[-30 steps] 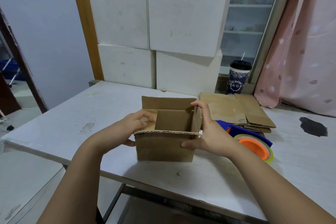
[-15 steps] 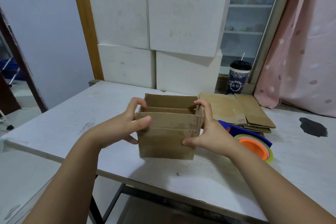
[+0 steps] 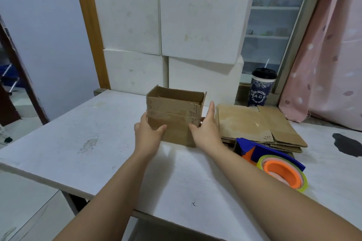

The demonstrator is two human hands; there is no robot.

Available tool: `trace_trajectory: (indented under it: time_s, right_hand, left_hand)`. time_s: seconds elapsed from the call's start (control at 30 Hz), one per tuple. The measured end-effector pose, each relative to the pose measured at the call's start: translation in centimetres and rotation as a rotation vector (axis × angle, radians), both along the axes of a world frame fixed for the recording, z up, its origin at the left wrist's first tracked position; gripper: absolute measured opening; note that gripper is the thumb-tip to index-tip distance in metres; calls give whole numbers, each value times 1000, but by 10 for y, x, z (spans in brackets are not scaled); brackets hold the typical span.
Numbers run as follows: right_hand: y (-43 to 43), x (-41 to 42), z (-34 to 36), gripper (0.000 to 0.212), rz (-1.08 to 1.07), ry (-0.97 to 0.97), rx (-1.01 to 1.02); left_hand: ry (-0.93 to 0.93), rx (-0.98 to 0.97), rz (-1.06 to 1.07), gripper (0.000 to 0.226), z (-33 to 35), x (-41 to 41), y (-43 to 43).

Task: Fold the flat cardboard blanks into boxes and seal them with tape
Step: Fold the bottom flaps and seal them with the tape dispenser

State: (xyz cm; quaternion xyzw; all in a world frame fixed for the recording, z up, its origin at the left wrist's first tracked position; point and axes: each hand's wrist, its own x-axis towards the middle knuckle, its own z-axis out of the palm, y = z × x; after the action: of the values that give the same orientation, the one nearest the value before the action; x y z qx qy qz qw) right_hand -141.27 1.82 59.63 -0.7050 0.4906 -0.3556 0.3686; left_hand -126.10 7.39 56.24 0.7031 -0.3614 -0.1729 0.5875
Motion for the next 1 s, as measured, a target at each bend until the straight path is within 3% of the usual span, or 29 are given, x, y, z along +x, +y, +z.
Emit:
trace_trajectory:
  time_s: [0.13,0.23,0.4,0.53,0.8,1.0]
  right_hand:
    - [-34,29,-3,44,-41,88,24]
    - [-54,50,-8,36,-133,-20,77]
    - [-80,86,-27,40,-208,-143,147]
    - [-91,114,-42,55,-192,-170,135]
    - [-103,126,-44,79,-236,-215,92]
    - [-83,111,-35,73,-257,-336,165]
  left_hand:
    - [-14,-41,12,58,-6,10,-38]
    - [-77,-36,9,60,-14,23,-65]
    - [-11,-67,34,80,-19,46,-106]
    - [-29,-74,84,52,-21,60,-128]
    - [-160,5,23,28,-24,70,-144]
    - [-68,-71,-33,9,-17,60,-122]
